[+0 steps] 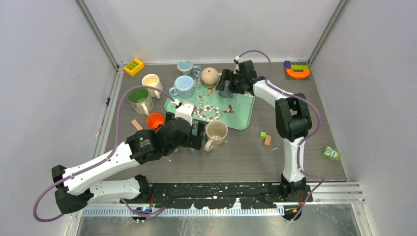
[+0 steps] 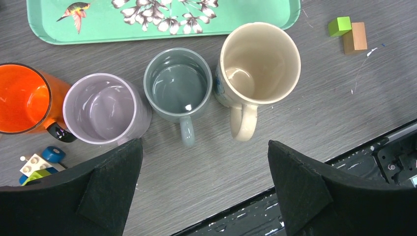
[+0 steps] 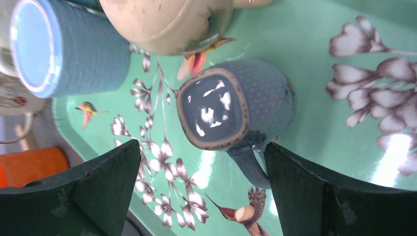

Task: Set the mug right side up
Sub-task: Turn over the cup on the tray.

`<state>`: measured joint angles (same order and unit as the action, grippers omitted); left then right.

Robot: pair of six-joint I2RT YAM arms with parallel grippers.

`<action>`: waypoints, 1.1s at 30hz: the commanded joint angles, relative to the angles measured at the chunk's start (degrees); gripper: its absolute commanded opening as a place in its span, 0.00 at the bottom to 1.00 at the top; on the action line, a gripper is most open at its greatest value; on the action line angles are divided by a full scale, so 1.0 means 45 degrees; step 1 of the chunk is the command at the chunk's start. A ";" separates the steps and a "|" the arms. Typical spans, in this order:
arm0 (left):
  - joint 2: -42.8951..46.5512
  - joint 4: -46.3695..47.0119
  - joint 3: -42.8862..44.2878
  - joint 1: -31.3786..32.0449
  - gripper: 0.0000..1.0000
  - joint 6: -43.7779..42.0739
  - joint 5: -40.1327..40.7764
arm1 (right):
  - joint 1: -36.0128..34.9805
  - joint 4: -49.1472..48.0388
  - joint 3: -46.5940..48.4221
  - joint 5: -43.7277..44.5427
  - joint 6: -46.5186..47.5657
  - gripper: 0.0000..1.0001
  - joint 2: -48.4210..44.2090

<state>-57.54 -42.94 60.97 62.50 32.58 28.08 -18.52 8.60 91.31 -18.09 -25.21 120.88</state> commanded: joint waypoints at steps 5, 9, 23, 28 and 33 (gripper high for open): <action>0.0051 0.0693 0.0063 -0.0051 1.00 -0.0090 -0.0008 | -0.1323 0.3093 0.1576 0.3860 0.2065 0.98 -0.0391; 0.0083 0.0715 0.0053 -0.0059 1.00 -0.0100 -0.0004 | -0.1352 0.3340 0.1796 0.4670 0.2225 0.90 -0.0236; 0.0184 0.0723 -0.0074 -0.0061 1.00 -0.0072 0.0014 | -0.1428 0.4305 0.2691 0.5464 0.2522 0.52 0.0459; 0.0118 0.0731 -0.0127 -0.0061 1.00 -0.0054 -0.0013 | -0.1468 0.4355 0.2922 0.5474 0.2652 0.46 0.0693; 0.0105 0.0742 -0.0120 -0.0080 1.00 -0.0001 -0.0041 | -0.1467 0.4510 0.3321 0.5538 0.2753 0.45 0.1094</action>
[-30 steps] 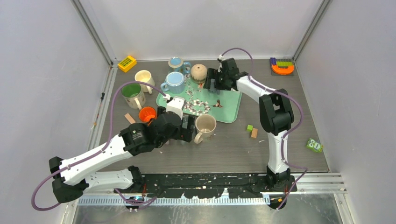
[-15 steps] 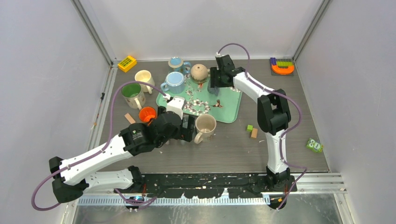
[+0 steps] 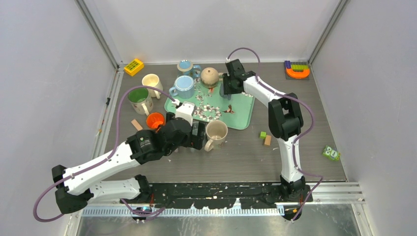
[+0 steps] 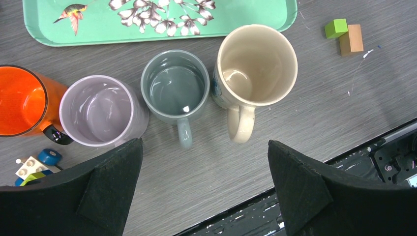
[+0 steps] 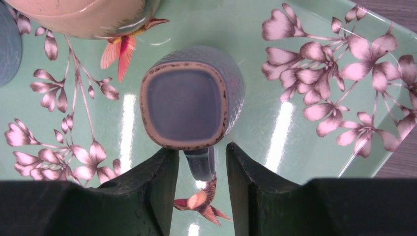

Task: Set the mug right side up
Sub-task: Turn over the cup on the tray.

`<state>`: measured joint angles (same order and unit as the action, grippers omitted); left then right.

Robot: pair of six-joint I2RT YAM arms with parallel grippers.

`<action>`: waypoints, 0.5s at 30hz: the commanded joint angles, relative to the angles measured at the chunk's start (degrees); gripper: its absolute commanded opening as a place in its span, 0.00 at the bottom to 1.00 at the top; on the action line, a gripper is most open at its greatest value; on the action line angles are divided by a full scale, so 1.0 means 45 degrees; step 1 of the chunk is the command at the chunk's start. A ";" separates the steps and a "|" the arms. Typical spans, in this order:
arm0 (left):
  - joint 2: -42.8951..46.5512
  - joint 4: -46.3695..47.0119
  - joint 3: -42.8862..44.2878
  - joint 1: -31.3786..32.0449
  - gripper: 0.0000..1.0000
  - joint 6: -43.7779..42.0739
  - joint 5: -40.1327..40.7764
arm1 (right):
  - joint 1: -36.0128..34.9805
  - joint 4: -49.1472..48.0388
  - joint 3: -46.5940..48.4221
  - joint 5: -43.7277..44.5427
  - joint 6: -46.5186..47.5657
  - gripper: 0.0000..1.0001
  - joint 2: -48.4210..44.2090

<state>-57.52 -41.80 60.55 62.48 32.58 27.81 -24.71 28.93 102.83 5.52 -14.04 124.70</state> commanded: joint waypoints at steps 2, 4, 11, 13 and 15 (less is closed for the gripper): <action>0.0109 0.0482 -0.0027 -0.0075 1.00 0.0008 0.0040 | -0.0085 -0.0027 0.0853 0.0315 0.0273 0.44 0.0340; 0.0117 0.0459 -0.0030 -0.0090 1.00 0.0036 0.0046 | -0.0084 -0.0017 0.0960 0.0340 0.0298 0.43 0.0442; 0.0087 0.0438 0.0009 -0.0129 1.00 0.0053 0.0032 | -0.0113 0.0009 0.1206 0.0576 0.0440 0.36 0.0683; 0.0057 0.0446 0.0038 -0.0146 1.00 0.0065 -0.0003 | -0.0102 0.0026 0.1261 0.0642 0.0463 0.33 0.0703; 0.0047 0.0468 0.0017 -0.0188 1.00 0.0111 -0.0119 | -0.0112 0.0066 0.1335 0.0718 0.0491 0.26 0.0705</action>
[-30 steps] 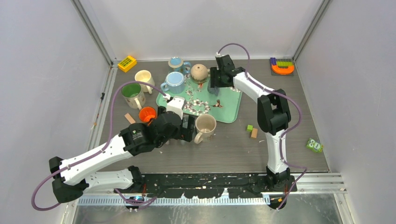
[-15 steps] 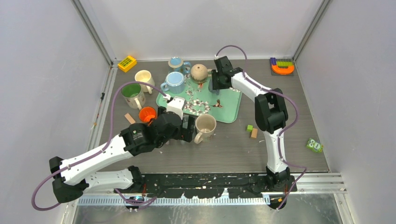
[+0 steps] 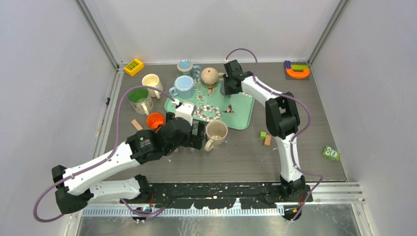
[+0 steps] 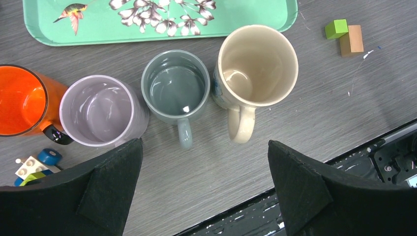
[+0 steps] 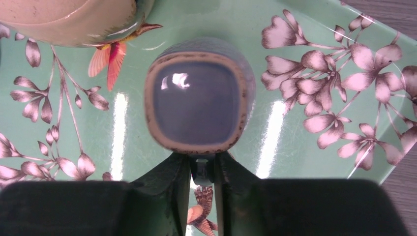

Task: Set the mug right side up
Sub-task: Turn over the cup on the tray.

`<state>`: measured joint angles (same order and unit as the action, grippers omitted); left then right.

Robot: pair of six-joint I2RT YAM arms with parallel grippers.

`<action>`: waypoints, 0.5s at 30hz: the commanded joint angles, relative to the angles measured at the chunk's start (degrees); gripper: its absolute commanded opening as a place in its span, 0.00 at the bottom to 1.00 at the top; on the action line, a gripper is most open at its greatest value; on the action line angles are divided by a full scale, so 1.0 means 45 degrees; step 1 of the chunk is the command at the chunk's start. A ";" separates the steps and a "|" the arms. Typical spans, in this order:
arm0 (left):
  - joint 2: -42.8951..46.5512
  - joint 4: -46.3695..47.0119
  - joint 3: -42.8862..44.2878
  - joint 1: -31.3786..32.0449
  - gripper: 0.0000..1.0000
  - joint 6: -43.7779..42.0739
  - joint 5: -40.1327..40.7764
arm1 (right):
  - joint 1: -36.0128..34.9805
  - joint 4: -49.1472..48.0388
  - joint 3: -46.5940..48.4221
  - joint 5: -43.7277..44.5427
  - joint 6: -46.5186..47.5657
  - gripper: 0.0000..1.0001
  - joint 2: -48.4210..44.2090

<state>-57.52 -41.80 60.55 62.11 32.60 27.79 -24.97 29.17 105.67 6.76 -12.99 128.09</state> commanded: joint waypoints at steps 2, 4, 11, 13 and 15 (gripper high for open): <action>0.0047 0.0562 -0.0012 -0.0244 1.00 0.0210 -0.0364 | -0.0071 0.0101 0.0829 0.0536 0.0289 0.16 -0.0070; 0.0091 0.0711 -0.0080 -0.0517 1.00 0.0371 -0.0806 | -0.0068 0.0248 0.1015 0.0585 0.0275 0.02 -0.0114; 0.0372 0.1542 -0.0507 -0.2420 1.00 0.1145 -0.3513 | -0.0071 0.0371 0.1011 0.0486 0.0074 0.01 -0.1061; 0.0413 0.1780 -0.0530 -0.3007 1.00 0.1382 -0.4403 | -0.0056 0.0261 0.0855 0.0391 -0.0038 0.01 -0.1596; 0.0418 0.2134 -0.0568 -0.3545 1.00 0.1676 -0.5241 | -0.0055 0.0215 0.0792 0.0206 -0.0216 0.01 -0.2117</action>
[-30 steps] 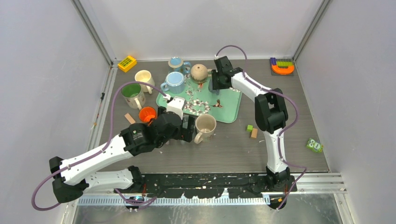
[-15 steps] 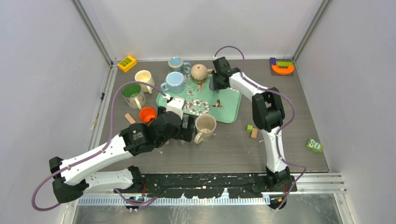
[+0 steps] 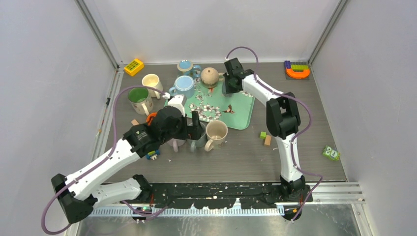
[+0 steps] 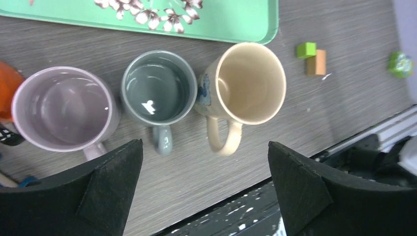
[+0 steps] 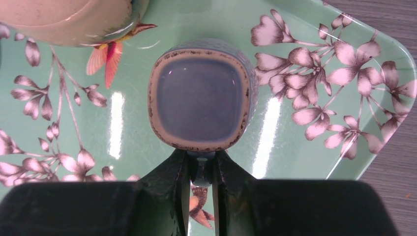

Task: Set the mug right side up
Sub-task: Turn over the cup on the tray.

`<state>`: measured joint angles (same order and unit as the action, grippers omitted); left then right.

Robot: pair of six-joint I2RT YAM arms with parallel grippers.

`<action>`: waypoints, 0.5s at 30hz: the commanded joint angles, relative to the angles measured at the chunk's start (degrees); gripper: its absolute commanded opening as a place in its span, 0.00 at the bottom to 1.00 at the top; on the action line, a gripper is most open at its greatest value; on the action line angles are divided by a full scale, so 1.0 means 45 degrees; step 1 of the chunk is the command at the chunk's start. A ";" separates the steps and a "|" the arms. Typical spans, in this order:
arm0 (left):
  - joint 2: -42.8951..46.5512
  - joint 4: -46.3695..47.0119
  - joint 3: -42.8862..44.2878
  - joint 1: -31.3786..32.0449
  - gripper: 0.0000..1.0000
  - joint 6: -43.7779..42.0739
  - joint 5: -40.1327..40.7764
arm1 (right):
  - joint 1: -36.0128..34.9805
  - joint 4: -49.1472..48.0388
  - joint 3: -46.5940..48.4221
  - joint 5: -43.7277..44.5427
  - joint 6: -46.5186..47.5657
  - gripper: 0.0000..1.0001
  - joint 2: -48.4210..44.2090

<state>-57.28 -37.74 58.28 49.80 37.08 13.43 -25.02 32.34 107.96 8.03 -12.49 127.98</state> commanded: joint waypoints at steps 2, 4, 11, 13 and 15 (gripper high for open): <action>0.0346 0.1585 -0.0070 -0.1355 1.00 0.1006 -0.2797 | -0.0039 -0.0498 0.0209 -0.0331 -0.0574 0.01 -0.2598; 0.0256 0.2002 -0.0077 -0.1898 1.00 0.1332 -0.3725 | -0.0032 -0.0590 0.0024 -0.0639 -0.0918 0.01 -0.3169; -0.0215 0.3739 -0.0045 -0.4106 1.00 0.2594 -0.6868 | -0.0063 -0.1708 -0.1200 -0.2601 -0.2880 0.01 -0.5223; -0.0418 0.4379 -0.0061 -0.4712 1.00 0.3081 -0.7716 | -0.0048 -0.2337 -0.1731 -0.3271 -0.3676 0.01 -0.5827; -0.0608 0.5162 -0.0155 -0.5191 1.00 0.3613 -0.8438 | -0.0052 -0.3137 -0.2394 -0.3822 -0.4593 0.01 -0.6415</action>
<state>-58.74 -24.60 57.98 30.15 47.83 -13.87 -25.02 27.97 100.90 -1.83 -23.99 105.49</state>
